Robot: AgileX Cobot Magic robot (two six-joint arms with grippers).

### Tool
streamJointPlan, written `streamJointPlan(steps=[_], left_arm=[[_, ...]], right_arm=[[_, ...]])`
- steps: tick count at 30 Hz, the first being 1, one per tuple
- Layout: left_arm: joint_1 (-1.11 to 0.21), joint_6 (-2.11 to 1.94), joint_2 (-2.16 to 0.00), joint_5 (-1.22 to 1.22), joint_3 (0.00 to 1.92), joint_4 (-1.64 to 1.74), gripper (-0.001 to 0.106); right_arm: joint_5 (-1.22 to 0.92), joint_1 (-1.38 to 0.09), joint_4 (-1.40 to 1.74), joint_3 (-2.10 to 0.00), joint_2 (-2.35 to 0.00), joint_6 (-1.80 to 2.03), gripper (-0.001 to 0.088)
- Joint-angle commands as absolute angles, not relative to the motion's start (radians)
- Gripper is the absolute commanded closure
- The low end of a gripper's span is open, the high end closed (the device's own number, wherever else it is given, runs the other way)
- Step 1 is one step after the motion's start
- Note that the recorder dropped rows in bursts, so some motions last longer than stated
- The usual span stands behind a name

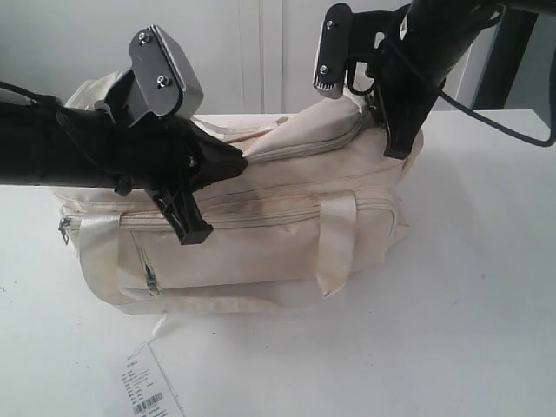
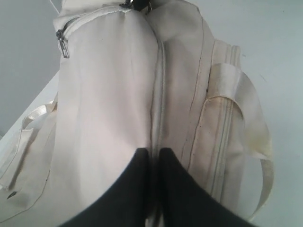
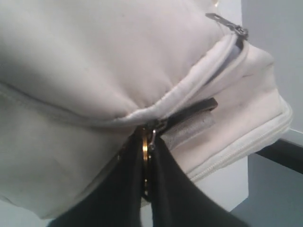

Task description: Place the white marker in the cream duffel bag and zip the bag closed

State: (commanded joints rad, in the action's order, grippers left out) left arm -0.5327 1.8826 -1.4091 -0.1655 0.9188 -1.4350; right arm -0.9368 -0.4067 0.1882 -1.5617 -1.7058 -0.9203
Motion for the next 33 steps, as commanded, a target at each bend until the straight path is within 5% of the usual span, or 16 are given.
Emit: streamJointPlan(steps=[6,19,33], left_arm=[[-0.533,1.810,-1.398,-0.211,0.919,-1.448,0.040],[-0.555,1.941,-1.344,-0.447,0.921,-1.744,0.042],[-0.680,1.981,-1.561,-0.268,1.081,-1.744,0.043]], right_arm=[[-0.962,-0.407,0.168,-1.562,-1.686,-0.946,0.0868],[-0.931,-0.407,0.168,-1.562,-1.689,-0.964,0.0868],[-0.915,-0.407,0.125,-1.562,-1.689,-0.954,0.0868]])
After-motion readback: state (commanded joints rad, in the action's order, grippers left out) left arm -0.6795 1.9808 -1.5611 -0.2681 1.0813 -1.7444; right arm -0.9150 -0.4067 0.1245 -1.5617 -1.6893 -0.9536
